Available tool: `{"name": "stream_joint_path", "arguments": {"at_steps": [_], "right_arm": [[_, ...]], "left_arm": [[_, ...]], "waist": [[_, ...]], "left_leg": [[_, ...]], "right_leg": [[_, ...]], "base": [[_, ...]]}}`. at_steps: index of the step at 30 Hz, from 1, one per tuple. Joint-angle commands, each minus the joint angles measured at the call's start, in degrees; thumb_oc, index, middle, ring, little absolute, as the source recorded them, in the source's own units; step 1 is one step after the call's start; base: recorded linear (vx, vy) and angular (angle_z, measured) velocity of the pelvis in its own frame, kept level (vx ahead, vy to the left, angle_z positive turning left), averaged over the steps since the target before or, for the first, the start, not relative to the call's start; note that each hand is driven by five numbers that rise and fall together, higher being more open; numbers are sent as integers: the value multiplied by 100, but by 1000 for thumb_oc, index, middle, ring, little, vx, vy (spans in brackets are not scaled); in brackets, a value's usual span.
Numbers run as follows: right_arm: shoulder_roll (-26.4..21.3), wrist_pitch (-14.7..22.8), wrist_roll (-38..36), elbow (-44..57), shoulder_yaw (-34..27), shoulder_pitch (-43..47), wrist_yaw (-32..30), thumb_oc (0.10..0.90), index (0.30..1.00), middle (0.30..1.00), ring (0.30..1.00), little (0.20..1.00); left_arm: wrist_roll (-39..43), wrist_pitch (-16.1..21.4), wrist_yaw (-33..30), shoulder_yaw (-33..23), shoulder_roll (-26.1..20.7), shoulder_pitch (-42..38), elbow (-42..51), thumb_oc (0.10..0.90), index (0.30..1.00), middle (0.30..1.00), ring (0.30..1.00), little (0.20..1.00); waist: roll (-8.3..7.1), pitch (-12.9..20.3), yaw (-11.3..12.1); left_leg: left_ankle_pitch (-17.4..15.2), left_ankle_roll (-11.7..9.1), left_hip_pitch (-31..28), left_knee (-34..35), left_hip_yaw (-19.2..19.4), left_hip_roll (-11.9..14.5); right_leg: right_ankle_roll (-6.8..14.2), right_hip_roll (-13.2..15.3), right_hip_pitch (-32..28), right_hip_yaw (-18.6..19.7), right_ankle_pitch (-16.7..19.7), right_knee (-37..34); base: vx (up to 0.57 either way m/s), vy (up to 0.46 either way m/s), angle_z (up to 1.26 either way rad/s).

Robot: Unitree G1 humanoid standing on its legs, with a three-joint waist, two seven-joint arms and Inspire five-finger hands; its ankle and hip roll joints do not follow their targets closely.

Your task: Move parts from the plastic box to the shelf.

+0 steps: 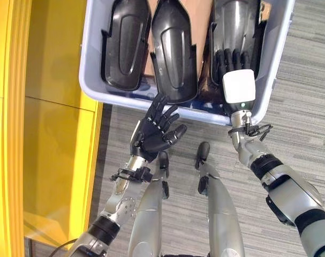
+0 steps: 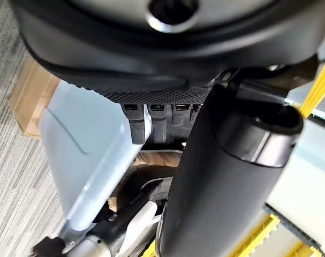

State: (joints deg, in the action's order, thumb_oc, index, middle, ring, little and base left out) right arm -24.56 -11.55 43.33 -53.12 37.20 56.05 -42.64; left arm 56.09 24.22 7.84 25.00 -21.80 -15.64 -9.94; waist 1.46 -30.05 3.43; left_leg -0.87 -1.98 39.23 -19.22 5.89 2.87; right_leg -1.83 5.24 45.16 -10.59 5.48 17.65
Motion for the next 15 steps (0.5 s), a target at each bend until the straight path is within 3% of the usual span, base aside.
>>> {"name": "stream_joint_path", "arguments": {"at_steps": [1,8,15], "right_arm": [[-139,330,-937,-852,243,-653,727,400,300,300,300,300],[-226,514,-900,-662,234,-715,904,400,300,300,300,300],[-204,871,-893,-481,235,-878,447,400,300,300,300,300]], "left_arm": [[203,269,376,-118,72,73,643,900,1000,1000,1000,1000],[266,72,377,-226,-13,193,963,900,1000,1000,1000,1000],[154,80,421,-242,-33,301,1031,900,1000,1000,1000,1000]], "waist": [[449,25,-11],[433,25,-2],[412,25,-21]], "left_leg": [[-176,118,96,-225,52,-180],[-281,120,-4,-449,33,-140],[-212,97,-417,-271,20,-77]], "right_leg": [[263,25,-720,-8,-568,-430],[207,6,-839,-33,-657,-267],[170,-62,-1241,-41,-672,-404]], "base": [[-1,1,-23],[5,-14,-3],[0,-19,-1]]}}
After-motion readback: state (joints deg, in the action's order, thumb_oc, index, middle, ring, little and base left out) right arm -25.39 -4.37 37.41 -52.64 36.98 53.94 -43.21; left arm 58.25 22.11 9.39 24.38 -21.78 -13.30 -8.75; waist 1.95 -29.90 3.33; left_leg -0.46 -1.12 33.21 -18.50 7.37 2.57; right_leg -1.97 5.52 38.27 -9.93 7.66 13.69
